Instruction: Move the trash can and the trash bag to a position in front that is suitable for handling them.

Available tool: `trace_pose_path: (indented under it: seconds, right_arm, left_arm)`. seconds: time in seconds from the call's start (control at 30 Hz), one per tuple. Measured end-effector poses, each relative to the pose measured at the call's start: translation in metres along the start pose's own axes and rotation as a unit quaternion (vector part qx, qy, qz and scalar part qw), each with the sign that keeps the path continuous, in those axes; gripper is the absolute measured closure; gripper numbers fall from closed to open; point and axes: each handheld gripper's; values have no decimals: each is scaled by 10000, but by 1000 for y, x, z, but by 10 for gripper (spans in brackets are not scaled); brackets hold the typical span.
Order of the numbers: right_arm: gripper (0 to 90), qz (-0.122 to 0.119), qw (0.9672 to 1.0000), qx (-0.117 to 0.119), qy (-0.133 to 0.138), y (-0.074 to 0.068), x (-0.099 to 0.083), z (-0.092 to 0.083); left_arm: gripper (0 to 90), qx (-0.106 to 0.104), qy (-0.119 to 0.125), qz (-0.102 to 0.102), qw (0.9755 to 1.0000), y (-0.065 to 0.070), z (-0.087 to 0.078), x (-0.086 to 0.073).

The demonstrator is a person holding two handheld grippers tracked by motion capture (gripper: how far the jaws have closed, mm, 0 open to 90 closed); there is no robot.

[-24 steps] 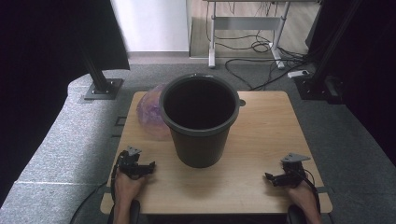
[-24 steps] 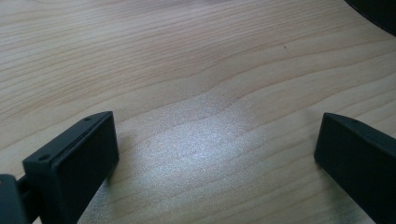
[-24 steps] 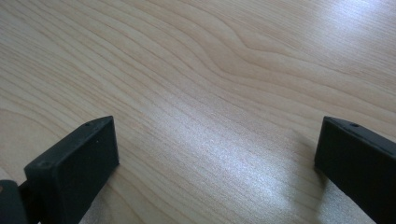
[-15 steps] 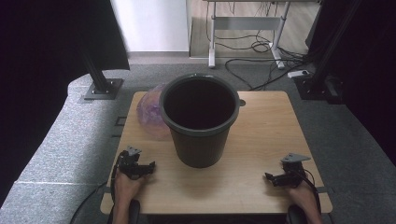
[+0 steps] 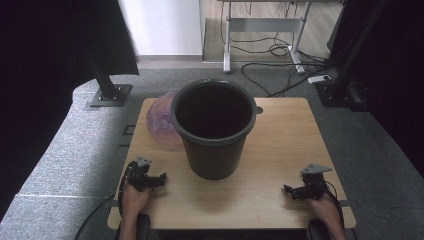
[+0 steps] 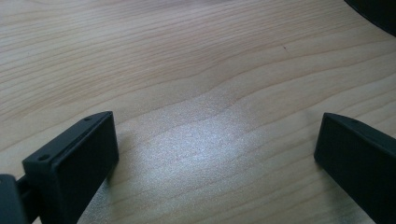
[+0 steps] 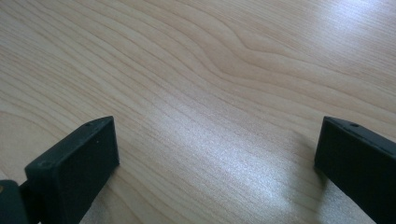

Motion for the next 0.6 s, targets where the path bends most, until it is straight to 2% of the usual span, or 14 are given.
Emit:
trace_pose_path:
  seconds: [0.17, 0.3, 0.47, 0.6]
  right_arm:
    - [0, 49, 10000, 19, -18, 1, 2, 1]
    - [0, 229, 9996, 96, -128, 3, 9, 2]
    - [0, 271, 9996, -22, 44, 5, 21, 0]
    - [0, 179, 9998, -54, 93, 5, 29, 0]
  left_arm:
    - [0, -8, -75, -6, 10000, 0, 0, 2]
    - [0, -58, -149, -48, 9999, -1, 1, 6]
    - [0, -141, -75, -55, 9999, -2, -2, 14]
    - [0, -210, 15, -69, 9998, -1, -6, 22]
Point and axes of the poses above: each handheld gripper's, and its own axes: z roughly forward along the jaws, x roughly out of its top, y roughly to its right, and after that the axes turned 9 degrees about -z, right-handed
